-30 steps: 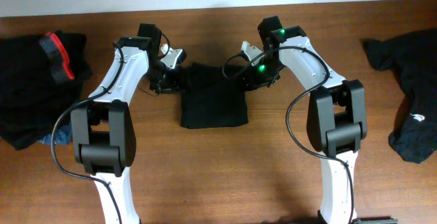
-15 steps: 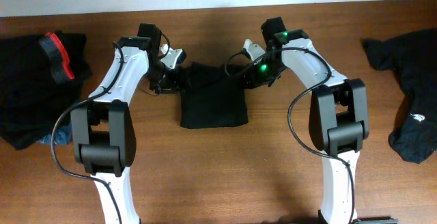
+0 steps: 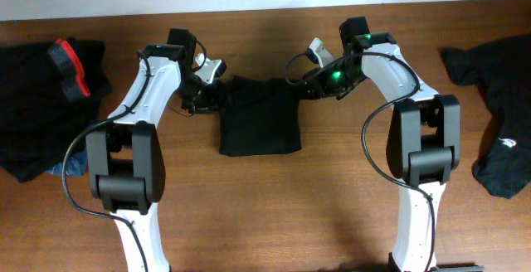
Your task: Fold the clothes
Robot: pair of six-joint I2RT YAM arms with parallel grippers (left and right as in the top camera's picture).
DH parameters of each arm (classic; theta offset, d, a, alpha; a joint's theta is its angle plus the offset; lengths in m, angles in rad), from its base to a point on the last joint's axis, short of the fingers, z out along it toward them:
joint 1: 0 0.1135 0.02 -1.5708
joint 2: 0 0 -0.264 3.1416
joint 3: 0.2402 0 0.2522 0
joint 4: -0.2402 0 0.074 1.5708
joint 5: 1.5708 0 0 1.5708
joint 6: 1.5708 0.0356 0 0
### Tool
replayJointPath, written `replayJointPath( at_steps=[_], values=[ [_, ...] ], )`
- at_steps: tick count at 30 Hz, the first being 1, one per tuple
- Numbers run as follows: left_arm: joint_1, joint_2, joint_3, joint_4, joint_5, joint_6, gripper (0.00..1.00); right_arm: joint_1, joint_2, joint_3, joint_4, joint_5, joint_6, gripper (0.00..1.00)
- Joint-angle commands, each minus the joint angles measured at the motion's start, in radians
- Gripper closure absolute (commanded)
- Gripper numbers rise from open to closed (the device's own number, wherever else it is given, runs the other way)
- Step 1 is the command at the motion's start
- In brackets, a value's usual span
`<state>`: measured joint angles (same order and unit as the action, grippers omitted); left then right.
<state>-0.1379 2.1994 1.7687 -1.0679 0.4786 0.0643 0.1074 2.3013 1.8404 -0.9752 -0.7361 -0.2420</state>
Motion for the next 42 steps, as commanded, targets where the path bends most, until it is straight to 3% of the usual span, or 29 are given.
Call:
replayJointPath(
  at_steps=[1, 28, 31, 35, 42],
  values=[
    [0.0, -0.001, -0.007, 0.002, -0.004, 0.02, 0.36, 0.005, -0.017, -0.008, -0.014, 0.016, -0.012, 0.5],
    [0.0, -0.001, -0.007, -0.008, -0.005, 0.02, 0.36, 0.025, -0.017, -0.055, 0.088, 0.04, 0.015, 0.48],
    [0.0, -0.001, -0.007, -0.008, -0.005, 0.02, 0.36, 0.023, -0.017, -0.055, 0.095, 0.04, 0.019, 0.54],
    [0.0, -0.001, -0.007, -0.008, -0.005, 0.02, 0.36, 0.024, -0.017, -0.055, 0.094, 0.029, 0.018, 0.95],
    [0.0, -0.001, -0.007, -0.008, -0.005, 0.02, 0.36, -0.021, -0.018, -0.015, 0.003, 0.034, 0.022, 0.96]
  ],
)
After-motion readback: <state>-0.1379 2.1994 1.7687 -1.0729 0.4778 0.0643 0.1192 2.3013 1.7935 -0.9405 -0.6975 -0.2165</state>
